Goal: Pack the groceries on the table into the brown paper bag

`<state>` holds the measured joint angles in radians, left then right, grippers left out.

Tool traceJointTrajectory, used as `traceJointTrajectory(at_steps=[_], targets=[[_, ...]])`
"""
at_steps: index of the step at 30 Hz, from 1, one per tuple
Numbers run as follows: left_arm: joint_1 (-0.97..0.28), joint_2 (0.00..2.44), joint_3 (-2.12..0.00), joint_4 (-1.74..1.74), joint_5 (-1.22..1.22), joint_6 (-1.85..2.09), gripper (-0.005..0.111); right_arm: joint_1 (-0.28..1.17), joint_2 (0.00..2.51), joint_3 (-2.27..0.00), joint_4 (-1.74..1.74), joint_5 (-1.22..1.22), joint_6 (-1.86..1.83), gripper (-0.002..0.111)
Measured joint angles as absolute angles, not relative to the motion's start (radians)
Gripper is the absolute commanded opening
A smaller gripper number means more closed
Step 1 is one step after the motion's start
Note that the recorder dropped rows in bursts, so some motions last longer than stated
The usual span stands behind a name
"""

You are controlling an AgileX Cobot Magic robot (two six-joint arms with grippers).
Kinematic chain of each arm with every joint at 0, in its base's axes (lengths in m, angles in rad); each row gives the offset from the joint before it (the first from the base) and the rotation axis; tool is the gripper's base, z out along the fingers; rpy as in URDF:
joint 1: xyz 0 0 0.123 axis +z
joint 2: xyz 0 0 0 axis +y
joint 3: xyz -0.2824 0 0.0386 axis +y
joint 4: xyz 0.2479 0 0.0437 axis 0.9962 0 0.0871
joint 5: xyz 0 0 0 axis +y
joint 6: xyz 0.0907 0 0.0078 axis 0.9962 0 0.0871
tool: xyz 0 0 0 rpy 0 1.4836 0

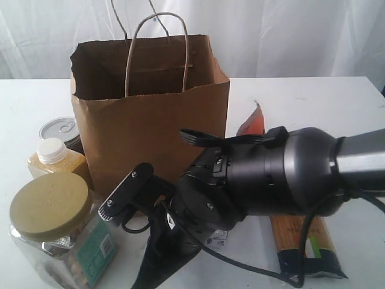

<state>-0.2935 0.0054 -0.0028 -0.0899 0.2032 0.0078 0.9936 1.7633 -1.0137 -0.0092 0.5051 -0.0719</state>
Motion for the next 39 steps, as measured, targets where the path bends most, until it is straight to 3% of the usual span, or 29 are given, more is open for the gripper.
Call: traceJointTrajectory(at_steps=[16,31,39], targets=[[-0.293,0.005,-0.003,-0.09,0.203,0.008,0.0,1.006,1.638,-0.934,0.019,0.558,-0.07,0.006],[-0.293,0.005,-0.003,-0.09,0.203,0.008,0.0,1.016,1.306,-0.914,0.054,0.518,-0.027,0.002],[-0.293,0.005,-0.003,-0.09,0.203,0.008,0.0,1.016,1.256,-1.027,0.028,0.531,-0.018,0.0]])
